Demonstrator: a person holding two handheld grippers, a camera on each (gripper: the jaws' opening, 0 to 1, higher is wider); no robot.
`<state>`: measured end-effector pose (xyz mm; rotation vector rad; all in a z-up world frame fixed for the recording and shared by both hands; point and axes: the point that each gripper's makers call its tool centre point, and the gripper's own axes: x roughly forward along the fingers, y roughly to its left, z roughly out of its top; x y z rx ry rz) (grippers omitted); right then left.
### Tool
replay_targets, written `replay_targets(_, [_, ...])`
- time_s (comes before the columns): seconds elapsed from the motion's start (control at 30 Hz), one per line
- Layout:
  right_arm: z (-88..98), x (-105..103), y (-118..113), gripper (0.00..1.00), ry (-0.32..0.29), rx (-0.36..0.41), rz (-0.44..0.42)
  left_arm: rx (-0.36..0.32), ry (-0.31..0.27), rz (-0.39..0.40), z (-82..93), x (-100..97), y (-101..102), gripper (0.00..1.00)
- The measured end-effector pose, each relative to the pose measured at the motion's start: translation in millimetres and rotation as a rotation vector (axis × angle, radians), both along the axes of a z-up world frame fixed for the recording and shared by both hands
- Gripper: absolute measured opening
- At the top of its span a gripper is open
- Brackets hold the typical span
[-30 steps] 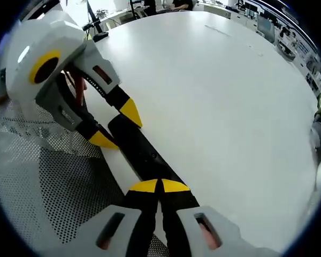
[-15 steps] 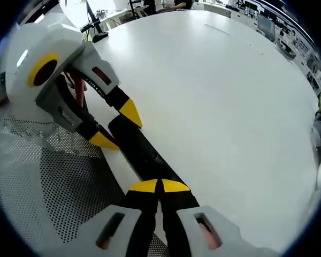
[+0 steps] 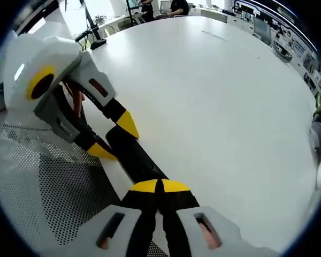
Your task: Press the specified remote control buttons in sequence, fully releasing each button before pressing the next.
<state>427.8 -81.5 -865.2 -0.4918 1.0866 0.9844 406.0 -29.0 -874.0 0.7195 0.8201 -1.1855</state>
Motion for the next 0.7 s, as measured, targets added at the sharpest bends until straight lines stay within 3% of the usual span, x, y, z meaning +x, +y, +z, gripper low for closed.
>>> replay_targets(0.47, [-3.0,0.6,-0.6,0.0,-0.012,0.017,0.007,0.002,0.002,-0.005,-0.5,-0.1,-0.7,0.24])
replay_targets(0.57, [-3.1,2.2,-1.0,0.0,0.037,0.06,-0.062,0.0,0.006,-0.002,-0.5,-0.1,-0.9,0.24])
replay_targets(0.7, [-2.8,0.9,0.3,0.0,-0.007,0.055,0.012,-0.003,0.01,0.003,-0.6,0.0,-1.3,0.24])
